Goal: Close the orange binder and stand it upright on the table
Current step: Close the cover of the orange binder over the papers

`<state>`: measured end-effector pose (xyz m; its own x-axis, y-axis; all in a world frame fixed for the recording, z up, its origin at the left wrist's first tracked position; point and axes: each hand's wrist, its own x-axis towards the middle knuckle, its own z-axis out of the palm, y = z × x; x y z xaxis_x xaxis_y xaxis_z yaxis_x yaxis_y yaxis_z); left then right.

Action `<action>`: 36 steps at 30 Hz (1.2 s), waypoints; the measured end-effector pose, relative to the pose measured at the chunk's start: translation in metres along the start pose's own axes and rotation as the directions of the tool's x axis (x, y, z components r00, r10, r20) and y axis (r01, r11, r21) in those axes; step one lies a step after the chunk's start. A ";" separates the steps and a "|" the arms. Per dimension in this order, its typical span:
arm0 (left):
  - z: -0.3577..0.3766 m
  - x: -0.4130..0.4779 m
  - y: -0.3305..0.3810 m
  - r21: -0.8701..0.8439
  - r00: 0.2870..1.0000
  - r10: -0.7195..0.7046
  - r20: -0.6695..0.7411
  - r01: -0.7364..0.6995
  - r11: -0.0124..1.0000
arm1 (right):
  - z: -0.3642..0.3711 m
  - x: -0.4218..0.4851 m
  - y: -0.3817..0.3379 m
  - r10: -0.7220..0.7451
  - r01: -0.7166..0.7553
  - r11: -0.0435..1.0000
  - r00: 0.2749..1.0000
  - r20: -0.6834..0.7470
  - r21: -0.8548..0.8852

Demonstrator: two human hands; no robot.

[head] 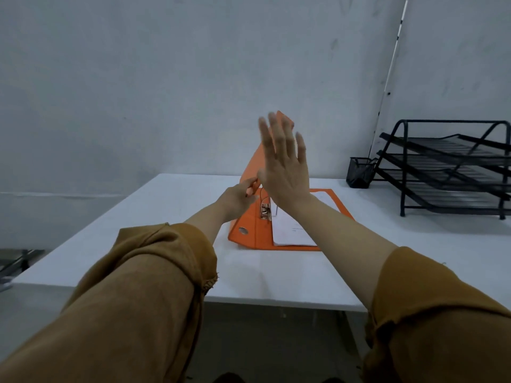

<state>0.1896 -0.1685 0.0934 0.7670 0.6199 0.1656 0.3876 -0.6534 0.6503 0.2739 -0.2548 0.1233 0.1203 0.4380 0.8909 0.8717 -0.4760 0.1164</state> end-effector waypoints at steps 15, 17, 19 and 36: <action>0.031 0.004 -0.017 0.271 0.990 -0.018 0.143 -0.022 0.962 | 0.032 -0.035 0.023 -0.252 0.433 0.899 0.638 0.727 -0.068; 0.033 0.007 -0.018 0.282 0.988 -0.004 0.156 -0.041 0.959 | 0.037 -0.040 0.031 -0.230 0.391 0.918 0.646 0.727 -0.057; 0.039 0.009 -0.019 0.305 0.986 0.014 0.167 -0.065 0.950 | 0.042 -0.048 0.039 -0.220 0.363 0.931 0.639 0.737 -0.037; 0.058 0.022 -0.020 0.270 0.986 -0.048 0.160 0.003 0.963 | 0.059 -0.077 0.071 -0.067 -0.343 0.905 0.467 0.882 0.250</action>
<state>0.2284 -0.1667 0.0413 0.8194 0.5731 0.0130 0.5139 -0.7445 0.4261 0.3541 -0.2775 0.0370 0.4167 0.9088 0.0209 0.8669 -0.3903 -0.3101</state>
